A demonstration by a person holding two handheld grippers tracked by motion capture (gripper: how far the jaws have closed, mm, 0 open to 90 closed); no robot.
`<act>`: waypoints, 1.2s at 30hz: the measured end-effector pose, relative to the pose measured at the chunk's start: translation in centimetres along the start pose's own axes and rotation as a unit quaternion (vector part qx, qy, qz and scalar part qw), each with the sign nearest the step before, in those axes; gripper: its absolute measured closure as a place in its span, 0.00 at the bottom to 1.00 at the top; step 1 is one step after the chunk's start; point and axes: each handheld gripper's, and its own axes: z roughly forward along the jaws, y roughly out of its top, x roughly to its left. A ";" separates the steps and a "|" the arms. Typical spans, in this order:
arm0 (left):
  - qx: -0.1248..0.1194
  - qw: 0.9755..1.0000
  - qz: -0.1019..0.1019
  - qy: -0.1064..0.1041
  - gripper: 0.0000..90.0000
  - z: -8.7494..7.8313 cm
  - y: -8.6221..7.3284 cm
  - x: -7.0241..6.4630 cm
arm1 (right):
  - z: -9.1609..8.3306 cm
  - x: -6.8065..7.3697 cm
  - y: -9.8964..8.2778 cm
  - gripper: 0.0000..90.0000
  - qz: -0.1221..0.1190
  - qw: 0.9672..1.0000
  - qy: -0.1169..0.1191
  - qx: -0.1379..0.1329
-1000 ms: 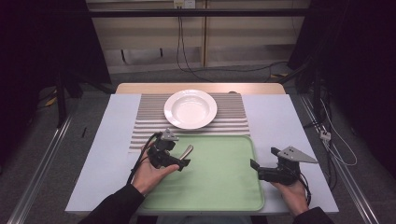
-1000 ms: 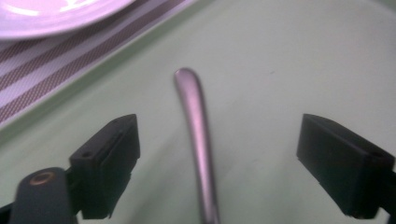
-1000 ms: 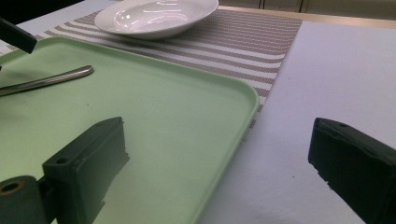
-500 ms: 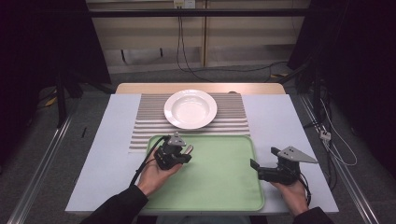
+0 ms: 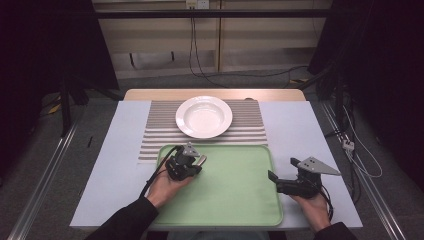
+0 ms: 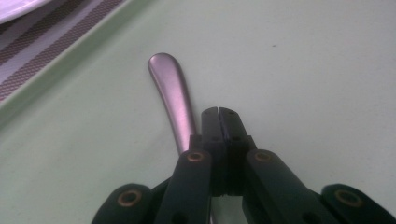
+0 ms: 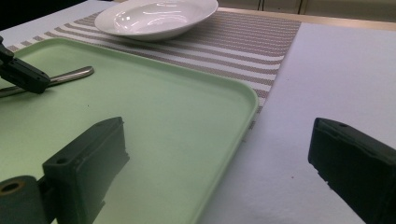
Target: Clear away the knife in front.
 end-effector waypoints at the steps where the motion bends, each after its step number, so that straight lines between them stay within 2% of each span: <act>1: 0.002 1.000 -0.001 -0.004 1.00 -0.1 0.0 0.1 | 0.0 0.0 0.0 0.05 0.000 1.000 0.001 0.000; 2: 0.004 1.000 -0.002 0.013 1.00 -0.1 0.0 0.1 | 0.0 0.0 0.0 0.05 0.000 1.000 0.001 0.001; 3: -0.001 1.000 -0.005 -0.006 1.00 -0.1 -0.1 0.3 | 0.1 0.1 0.0 0.05 -0.001 1.000 0.002 0.001; 5: 0.000 1.000 -0.005 -0.001 1.00 -0.1 -0.1 0.4 | 0.1 0.1 0.0 0.05 -0.001 1.000 0.002 0.001; 6: 0.001 1.000 -0.007 -0.008 1.00 -0.1 -0.1 0.5 | 0.1 0.1 0.0 0.05 -0.001 1.000 0.003 0.002; 7: -0.003 1.000 -0.010 -0.003 1.00 -0.1 -0.2 0.5 | 0.1 0.1 0.0 0.05 -0.002 1.000 0.003 0.001; 8: -0.002 1.000 -0.006 -0.006 1.00 -0.1 -0.2 0.6 | 0.1 0.0 0.0 0.05 -0.001 1.000 0.003 0.001; 10: -0.001 1.000 -0.004 0.014 1.00 -0.1 -0.3 0.5 | 0.0 0.0 0.0 0.05 -0.001 1.000 0.002 0.000; 11: -0.005 1.000 -0.002 -0.001 1.00 -0.1 -0.3 0.7 | 0.0 0.1 0.0 0.05 -0.001 1.000 0.001 0.000; 12: -0.002 1.000 -0.004 -0.007 1.00 -0.1 -0.3 0.8 | 0.0 0.1 0.0 0.05 0.000 1.000 0.001 0.000; 13: -0.005 1.000 -0.002 -0.003 1.00 -0.1 -0.4 0.8 | 0.0 0.1 0.0 0.05 0.000 1.000 0.001 0.000; 14: 0.004 1.000 0.006 -0.007 1.00 -0.3 -0.3 0.9 | 0.0 0.1 0.0 0.05 -0.001 1.000 0.000 0.000; 17: 0.002 1.000 0.009 0.004 1.00 -0.3 -0.4 0.8 | 0.0 0.2 0.1 0.05 -0.002 1.000 0.000 0.000; 18: 0.004 1.000 0.012 0.014 1.00 -0.4 -0.5 0.7 | 0.0 0.2 0.1 0.05 -0.003 1.000 0.001 0.000; 20: 0.007 1.000 0.018 0.014 1.00 -0.5 -0.6 0.8 | 0.0 0.2 0.1 0.05 -0.004 1.000 0.001 0.000; 22: 0.003 1.000 0.003 0.006 1.00 -0.6 -0.7 1.0 | 0.0 0.2 0.1 0.05 -0.004 1.000 0.001 0.000; 23: 0.012 1.000 0.004 -0.003 1.00 -0.7 -0.7 1.4 | 0.0 0.2 0.1 0.05 -0.004 1.000 0.001 0.000; 25: 0.014 1.000 0.002 -0.007 1.00 -0.9 -0.8 1.6 | 0.0 0.2 0.1 0.05 -0.003 1.000 0.001 0.000; 26: 0.020 1.000 0.005 0.013 1.00 -1.0 -0.8 1.5 | 0.0 0.2 0.1 0.05 -0.003 1.000 0.001 0.001; 27: 0.018 1.000 0.003 -0.007 1.00 -1.0 -0.9 1.8 | 0.0 0.2 0.1 0.05 -0.002 1.000 0.001 0.001; 28: 0.015 1.000 -0.003 -0.005 1.00 -1.0 -1.0 1.7 | 0.0 0.2 0.1 0.05 -0.002 1.000 0.000 0.001; 32: 0.017 1.000 -0.003 -0.001 1.00 -1.3 -1.2 2.0 | 0.0 0.2 0.1 0.05 -0.003 1.000 0.001 0.000; 33: 0.014 1.000 -0.005 0.007 1.00 -1.3 -1.3 2.0 | 0.0 0.2 0.1 0.05 -0.003 1.000 0.001 0.000; 35: 0.018 1.000 -0.008 0.000 1.00 -1.5 -1.5 2.2 | 0.0 0.2 0.1 0.05 -0.006 1.000 0.001 0.000; 36: 0.018 1.000 -0.009 0.006 1.00 -1.6 -1.6 2.2 | 0.0 0.2 0.1 0.05 -0.005 1.000 0.001 0.000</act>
